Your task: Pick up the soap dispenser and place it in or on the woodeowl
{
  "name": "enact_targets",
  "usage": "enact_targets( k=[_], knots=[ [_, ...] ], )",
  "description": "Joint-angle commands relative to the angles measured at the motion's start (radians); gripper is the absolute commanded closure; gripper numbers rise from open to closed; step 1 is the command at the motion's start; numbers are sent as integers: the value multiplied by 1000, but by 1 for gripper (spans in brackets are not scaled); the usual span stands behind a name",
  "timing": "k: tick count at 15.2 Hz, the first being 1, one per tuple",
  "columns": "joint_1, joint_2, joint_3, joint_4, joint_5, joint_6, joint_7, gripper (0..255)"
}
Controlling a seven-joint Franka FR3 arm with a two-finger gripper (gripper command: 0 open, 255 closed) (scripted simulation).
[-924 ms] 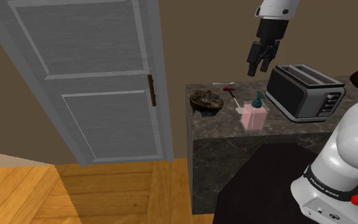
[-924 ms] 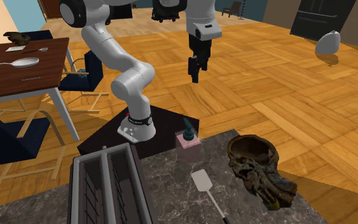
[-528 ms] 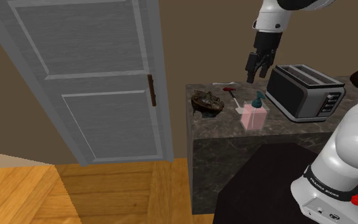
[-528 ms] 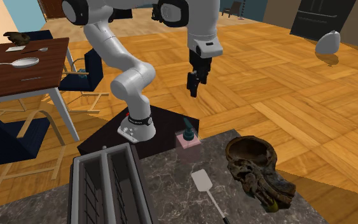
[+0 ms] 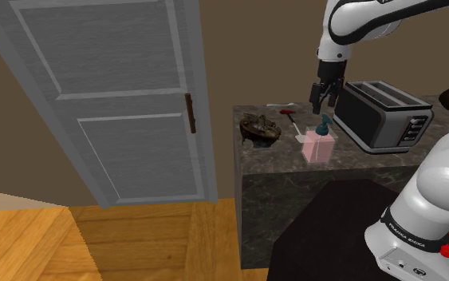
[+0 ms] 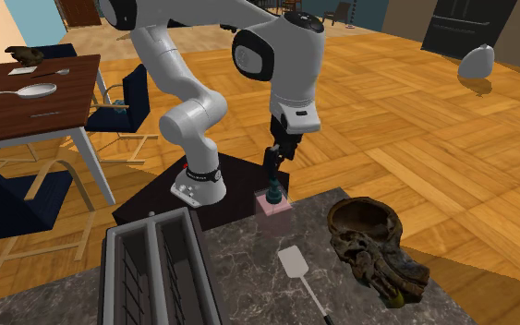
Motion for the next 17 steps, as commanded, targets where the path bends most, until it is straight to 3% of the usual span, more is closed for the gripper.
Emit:
enact_targets(
  k=[1, 9, 17],
  knots=[
    [-17, 51, -20, -4, -25, 40, -12, 0],
    [-19, 75, -29, -91, -31, 151, -12, 0],
    [-19, 75, -29, -91, -31, 151, -12, 0]
  ],
)
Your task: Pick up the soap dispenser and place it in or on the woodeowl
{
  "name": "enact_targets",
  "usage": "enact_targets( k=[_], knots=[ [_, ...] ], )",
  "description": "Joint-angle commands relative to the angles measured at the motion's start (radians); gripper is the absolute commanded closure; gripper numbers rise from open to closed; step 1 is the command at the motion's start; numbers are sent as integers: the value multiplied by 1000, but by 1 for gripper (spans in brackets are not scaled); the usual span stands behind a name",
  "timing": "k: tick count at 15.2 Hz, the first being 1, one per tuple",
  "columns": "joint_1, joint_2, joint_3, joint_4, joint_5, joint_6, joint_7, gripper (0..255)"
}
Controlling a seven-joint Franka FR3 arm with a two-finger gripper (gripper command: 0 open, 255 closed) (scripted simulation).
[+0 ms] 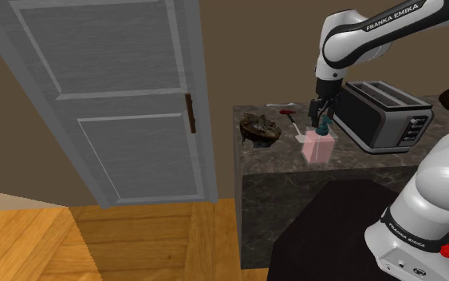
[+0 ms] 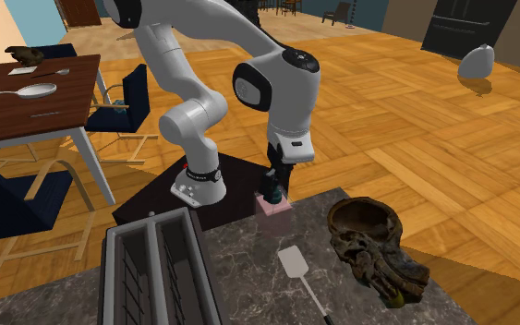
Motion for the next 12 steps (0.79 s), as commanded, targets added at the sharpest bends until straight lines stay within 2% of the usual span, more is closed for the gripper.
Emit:
enact_targets(
  k=[1, 10, 12],
  knots=[
    [0, 0, 0, 0, 0, 0, 0, 255],
    [0, 0, 0, 0, 0, 0, 0, 255],
    [0, -12, 3, 19, 1, -31, 1, 255]
  ],
)
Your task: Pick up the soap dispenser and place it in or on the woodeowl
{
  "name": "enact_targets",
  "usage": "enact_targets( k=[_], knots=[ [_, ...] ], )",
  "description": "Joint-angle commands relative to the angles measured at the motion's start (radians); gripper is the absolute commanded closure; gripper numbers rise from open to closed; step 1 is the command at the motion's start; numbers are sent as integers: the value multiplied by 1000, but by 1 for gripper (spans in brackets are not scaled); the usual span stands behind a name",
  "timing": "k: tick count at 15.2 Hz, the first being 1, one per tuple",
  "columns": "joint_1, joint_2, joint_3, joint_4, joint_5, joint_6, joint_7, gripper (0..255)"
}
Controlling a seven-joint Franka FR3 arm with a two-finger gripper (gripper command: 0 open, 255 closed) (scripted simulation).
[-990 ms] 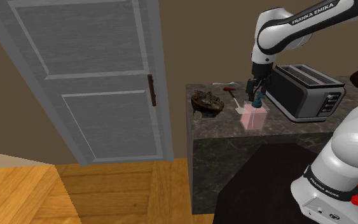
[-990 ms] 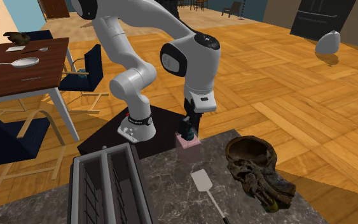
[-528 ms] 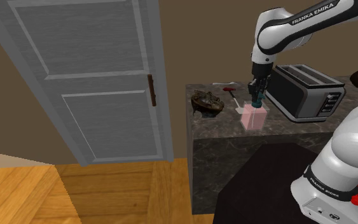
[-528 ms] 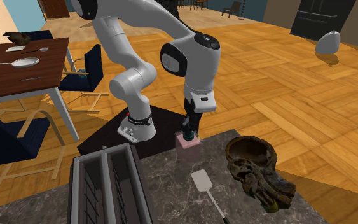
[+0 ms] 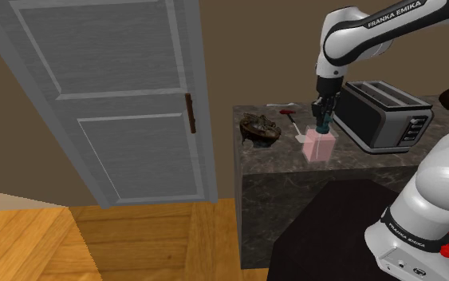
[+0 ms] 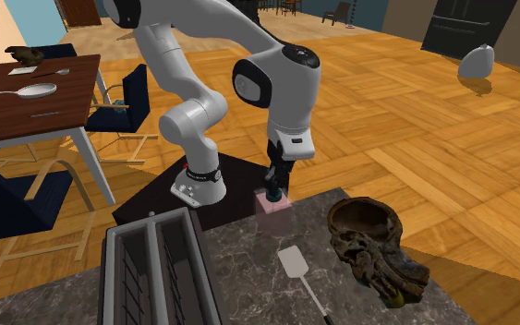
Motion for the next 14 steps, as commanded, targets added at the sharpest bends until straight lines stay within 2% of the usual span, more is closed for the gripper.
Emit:
enact_targets(
  k=[1, 14],
  knots=[
    [0, -8, 2, 17, 1, -25, 0, 255],
    [3, -53, 19, 160, 10, -213, 1, 255]
  ],
)
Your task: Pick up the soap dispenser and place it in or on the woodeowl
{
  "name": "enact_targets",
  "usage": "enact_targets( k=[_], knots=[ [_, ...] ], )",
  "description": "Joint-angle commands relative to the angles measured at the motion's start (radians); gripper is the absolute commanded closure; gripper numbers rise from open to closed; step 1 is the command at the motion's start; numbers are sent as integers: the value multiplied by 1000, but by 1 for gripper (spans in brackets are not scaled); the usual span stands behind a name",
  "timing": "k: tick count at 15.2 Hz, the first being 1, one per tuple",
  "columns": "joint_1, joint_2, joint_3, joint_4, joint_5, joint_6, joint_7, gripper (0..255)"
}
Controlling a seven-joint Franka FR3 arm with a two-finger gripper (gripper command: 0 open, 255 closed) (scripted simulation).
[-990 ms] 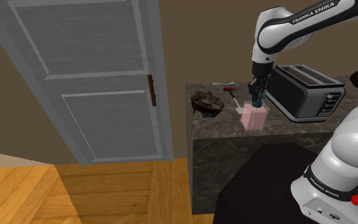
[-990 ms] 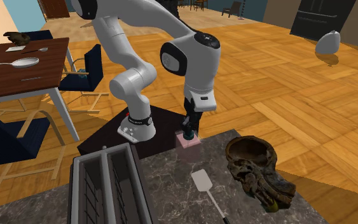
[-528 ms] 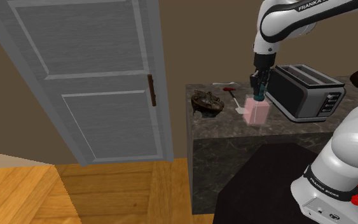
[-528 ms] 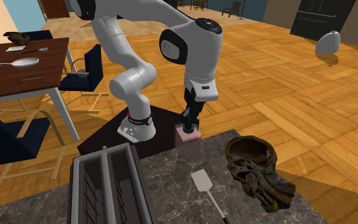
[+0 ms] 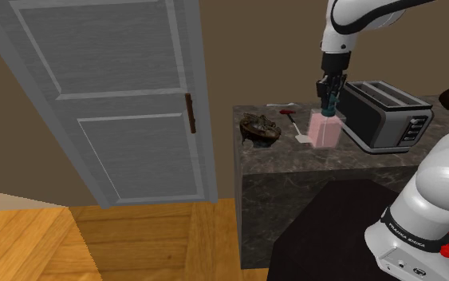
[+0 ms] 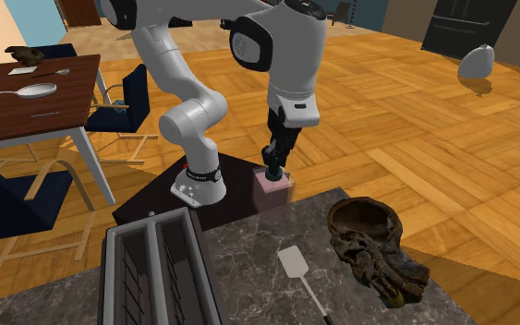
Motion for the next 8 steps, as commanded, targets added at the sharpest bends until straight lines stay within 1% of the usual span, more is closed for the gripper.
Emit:
enact_targets(
  k=[1, 8],
  knots=[
    [1, 0, 1, 27, 1, -27, -1, 255],
    [3, -4, 9, 118, 7, -122, -2, 255]
  ],
)
